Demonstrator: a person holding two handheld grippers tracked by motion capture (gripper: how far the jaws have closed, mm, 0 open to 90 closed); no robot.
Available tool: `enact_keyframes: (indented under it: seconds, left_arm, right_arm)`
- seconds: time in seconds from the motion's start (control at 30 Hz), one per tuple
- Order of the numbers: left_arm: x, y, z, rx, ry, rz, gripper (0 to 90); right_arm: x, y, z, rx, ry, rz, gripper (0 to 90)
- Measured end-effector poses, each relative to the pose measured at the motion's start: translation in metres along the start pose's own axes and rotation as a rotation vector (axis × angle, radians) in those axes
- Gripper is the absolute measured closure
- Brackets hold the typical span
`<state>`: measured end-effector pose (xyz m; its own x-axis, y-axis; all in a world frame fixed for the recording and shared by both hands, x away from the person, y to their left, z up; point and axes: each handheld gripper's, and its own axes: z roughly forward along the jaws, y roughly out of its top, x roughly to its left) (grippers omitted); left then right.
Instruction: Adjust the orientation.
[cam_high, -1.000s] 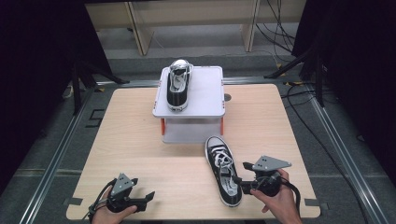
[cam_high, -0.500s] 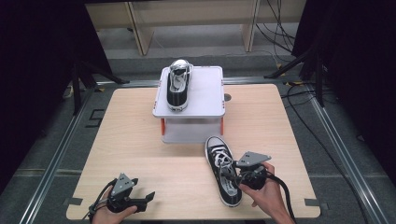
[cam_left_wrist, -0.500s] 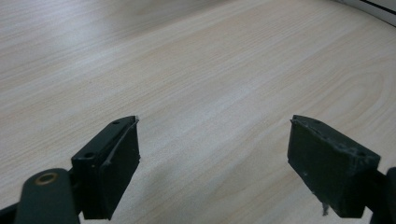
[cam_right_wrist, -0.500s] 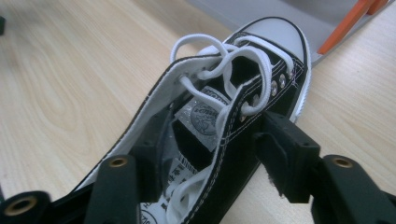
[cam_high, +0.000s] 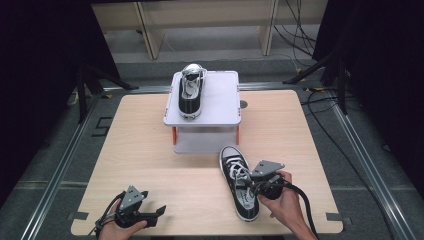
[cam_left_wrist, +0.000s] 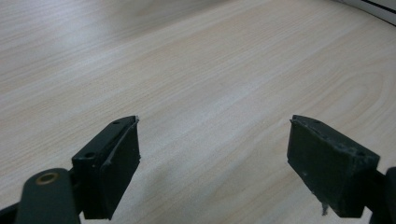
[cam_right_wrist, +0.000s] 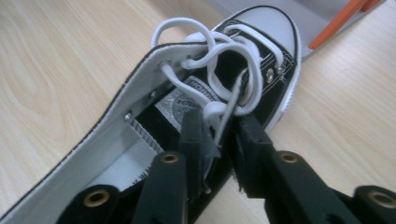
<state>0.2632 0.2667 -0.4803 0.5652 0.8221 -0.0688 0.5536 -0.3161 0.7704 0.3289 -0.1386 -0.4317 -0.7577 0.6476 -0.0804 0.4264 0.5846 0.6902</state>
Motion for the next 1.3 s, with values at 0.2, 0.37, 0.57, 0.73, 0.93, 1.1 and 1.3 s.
enact_keyframes:
  seconds: [0.2,0.37,0.57,0.73,0.93,1.1,1.3]
  left_arm:
    - [0.000,0.000,-0.001,0.004,0.008,0.011,16.5]
    - [0.000,0.000,-0.001,0.004,0.005,0.010,16.5]
    - [0.001,0.000,0.000,0.007,0.005,0.012,16.5]
    - [0.001,0.001,0.000,0.014,0.006,0.019,16.6]
    - [0.000,0.002,0.001,0.002,0.001,0.000,16.5]
    - [0.000,0.003,0.001,0.013,0.001,0.019,16.5]
    - [0.000,0.004,0.002,0.008,0.000,0.010,16.5]
  right_arm:
    - [-0.010,0.000,-0.005,0.021,-0.013,-0.028,81.0]
    - [-0.016,0.000,-0.010,0.049,-0.043,-0.034,82.6]
    - [-0.021,0.001,-0.009,0.058,-0.033,-0.009,68.7]
    - [-0.022,0.004,-0.002,0.093,-0.027,0.031,62.3]
    - [-0.027,0.010,0.005,0.100,0.006,0.032,67.2]
    - [-0.027,0.012,0.012,0.123,-0.004,0.044,72.5]
    - [-0.029,0.015,0.012,0.154,-0.012,0.013,80.0]
